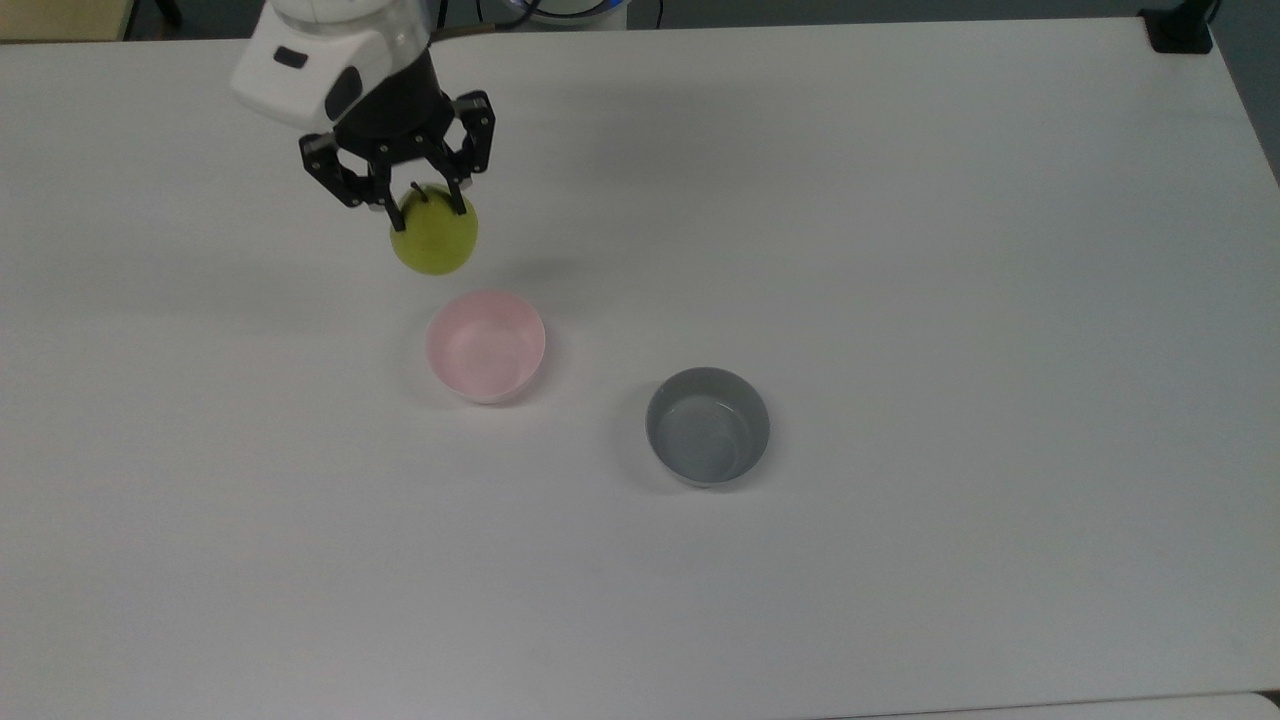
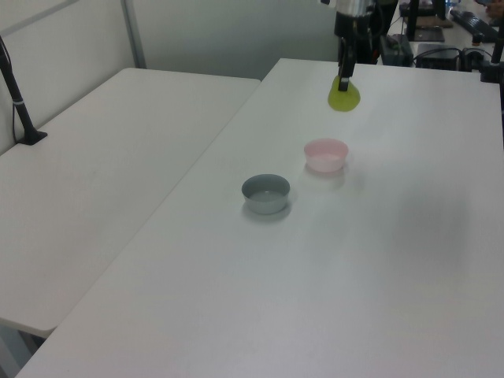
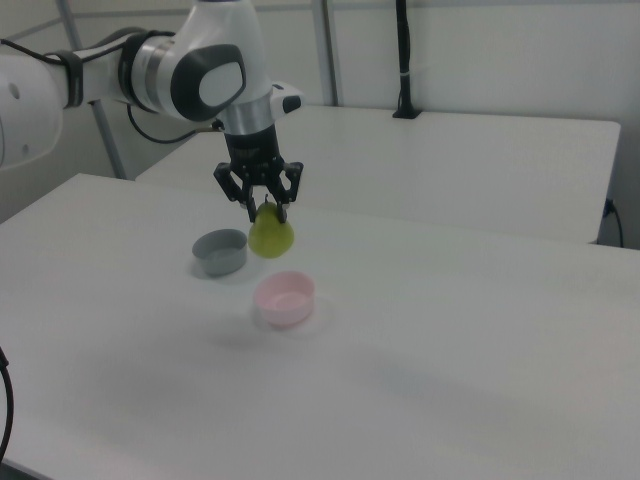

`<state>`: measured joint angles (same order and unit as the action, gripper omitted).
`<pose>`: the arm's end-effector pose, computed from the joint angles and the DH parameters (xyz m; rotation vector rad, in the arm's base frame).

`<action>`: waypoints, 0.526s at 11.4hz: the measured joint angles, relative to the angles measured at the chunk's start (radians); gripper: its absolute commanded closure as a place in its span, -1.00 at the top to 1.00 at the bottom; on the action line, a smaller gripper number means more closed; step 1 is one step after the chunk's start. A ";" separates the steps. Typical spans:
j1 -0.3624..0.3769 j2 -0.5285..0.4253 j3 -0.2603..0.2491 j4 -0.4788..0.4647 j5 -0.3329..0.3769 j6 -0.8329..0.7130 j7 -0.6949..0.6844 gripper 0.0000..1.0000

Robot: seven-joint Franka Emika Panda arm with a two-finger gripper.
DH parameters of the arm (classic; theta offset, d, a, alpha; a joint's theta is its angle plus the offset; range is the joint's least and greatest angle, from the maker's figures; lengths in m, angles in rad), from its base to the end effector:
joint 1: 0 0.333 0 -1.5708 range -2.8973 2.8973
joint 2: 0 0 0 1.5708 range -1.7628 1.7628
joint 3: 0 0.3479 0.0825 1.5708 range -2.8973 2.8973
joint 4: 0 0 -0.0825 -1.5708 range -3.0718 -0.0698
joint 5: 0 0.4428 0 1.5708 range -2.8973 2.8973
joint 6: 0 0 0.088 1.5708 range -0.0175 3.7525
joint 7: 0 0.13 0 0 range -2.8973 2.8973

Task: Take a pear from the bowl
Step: 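Lift the pear out of the pink bowl and carry it away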

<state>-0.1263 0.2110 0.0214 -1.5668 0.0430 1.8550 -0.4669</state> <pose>0.6981 -0.0704 0.5230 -3.0683 -0.5439 -0.1358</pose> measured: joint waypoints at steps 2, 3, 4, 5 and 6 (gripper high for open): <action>-0.016 0.000 -0.006 0.060 -0.001 -0.084 0.000 -1.00; -0.026 -0.001 -0.008 0.087 -0.008 -0.110 0.000 -1.00; -0.035 -0.001 -0.017 0.108 -0.027 -0.122 -0.004 -1.00; -0.040 -0.001 -0.036 0.119 -0.039 -0.124 -0.044 -1.00; -0.044 -0.001 -0.066 0.121 -0.042 -0.125 -0.105 -1.00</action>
<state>-0.1703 0.2101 -0.0446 -1.4453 0.0008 1.7305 -0.5724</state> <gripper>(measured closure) 0.511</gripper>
